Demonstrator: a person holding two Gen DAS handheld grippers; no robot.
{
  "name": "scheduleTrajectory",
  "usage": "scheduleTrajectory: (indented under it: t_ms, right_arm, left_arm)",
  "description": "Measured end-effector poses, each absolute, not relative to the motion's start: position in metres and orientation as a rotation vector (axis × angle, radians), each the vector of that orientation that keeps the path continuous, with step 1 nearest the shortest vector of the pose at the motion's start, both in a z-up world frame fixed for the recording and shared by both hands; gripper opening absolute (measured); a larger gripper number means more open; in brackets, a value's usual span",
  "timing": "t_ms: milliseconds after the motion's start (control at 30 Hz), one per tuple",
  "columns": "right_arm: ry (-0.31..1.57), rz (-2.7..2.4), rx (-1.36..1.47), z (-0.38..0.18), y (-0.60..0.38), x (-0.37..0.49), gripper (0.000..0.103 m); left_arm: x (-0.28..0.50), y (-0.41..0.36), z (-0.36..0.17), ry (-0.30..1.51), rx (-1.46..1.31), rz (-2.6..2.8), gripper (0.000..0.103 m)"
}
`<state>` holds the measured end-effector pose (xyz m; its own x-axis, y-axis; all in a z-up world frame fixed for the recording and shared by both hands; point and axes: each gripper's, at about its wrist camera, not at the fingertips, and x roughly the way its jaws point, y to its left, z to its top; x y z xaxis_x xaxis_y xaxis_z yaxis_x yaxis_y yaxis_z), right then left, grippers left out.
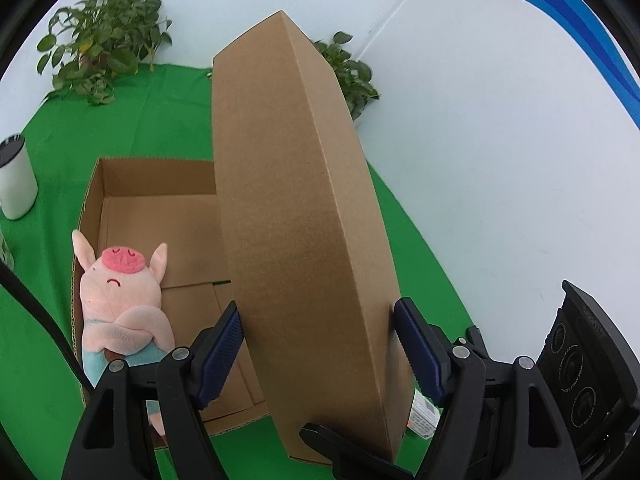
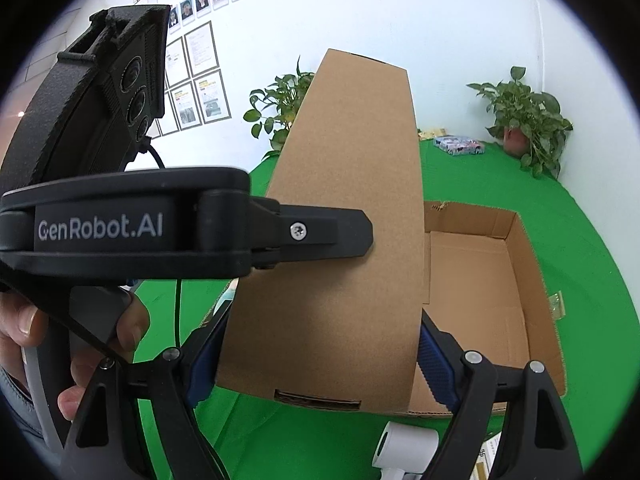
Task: Organize objects
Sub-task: 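Carry the long brown box over the open cardboard box with the left tool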
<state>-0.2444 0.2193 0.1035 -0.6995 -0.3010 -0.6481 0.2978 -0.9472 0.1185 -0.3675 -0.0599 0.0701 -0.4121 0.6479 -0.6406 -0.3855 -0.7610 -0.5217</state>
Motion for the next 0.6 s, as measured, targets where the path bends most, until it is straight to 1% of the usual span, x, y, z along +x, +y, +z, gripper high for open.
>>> scheduleTrajectory:
  t_ms: [67, 167, 367, 600]
  right_arm:
    - [-0.027, -2.599, 1.037, 0.09, 0.222, -0.256, 0.083]
    - [-0.109, -2.532, 1.11, 0.059, 0.227, -0.275, 0.083]
    - [-0.198, -2.461, 1.26, 0.011, 0.233, -0.289, 0.083]
    - [-0.282, -2.387, 1.339, -0.015, 0.232, -0.288, 0.083]
  left_arm:
    - [-0.379, -0.061, 0.052, -0.388, -1.217, 2.192, 0.073]
    - [-0.398, -0.058, 0.018, -0.378, -1.322, 2.185, 0.073]
    - [-0.42, -0.051, -0.038, -0.382, -1.466, 2.12, 0.073]
    - [-0.427, -0.046, -0.056, -0.331, -1.533, 2.148, 0.073]
